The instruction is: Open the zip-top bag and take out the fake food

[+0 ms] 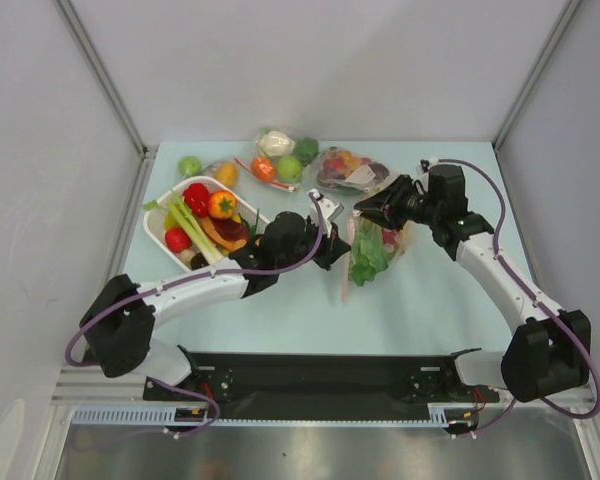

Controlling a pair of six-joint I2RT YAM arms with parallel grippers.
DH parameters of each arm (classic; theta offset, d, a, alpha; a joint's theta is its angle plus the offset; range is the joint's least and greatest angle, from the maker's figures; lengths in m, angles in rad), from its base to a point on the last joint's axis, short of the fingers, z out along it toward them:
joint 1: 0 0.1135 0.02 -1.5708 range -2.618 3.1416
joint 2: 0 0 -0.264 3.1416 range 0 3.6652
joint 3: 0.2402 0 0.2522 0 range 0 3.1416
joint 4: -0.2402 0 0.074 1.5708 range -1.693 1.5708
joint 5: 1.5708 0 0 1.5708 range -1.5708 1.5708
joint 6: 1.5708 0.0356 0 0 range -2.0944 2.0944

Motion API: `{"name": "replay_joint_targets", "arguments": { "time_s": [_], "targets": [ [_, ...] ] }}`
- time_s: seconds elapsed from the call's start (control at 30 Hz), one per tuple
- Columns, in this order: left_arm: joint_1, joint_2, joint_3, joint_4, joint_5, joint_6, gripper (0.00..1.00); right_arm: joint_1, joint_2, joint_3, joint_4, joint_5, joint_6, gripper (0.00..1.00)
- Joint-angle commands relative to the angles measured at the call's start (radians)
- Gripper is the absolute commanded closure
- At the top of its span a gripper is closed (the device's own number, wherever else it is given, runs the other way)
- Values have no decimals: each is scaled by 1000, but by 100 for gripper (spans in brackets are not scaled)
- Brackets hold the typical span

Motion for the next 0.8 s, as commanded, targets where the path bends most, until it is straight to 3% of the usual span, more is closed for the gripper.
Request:
{"name": "replay_joint_targets", "arguments": {
  "time_s": [0.0,0.2,0.3,0.47,0.63,0.77],
  "targets": [
    [-2,-60,55,-30,104,86,100,-42,-50,7,35,-42,-80,67],
    [6,-68,139,-189,194,203,100,-153,-89,-1,65,-151,-251,26],
    [9,-71,178,-294,196,249,100,-232,-122,-9,114,-215,-355,16],
    [26,-106,230,-448,227,351,100,-262,-141,-4,185,-373,-687,13],
    [69,-123,290,-608,274,399,100,-251,-124,37,193,-484,-766,12],
    [93,-134,319,-663,288,430,100,-150,-93,109,27,-441,-941,12]
  ]
}}
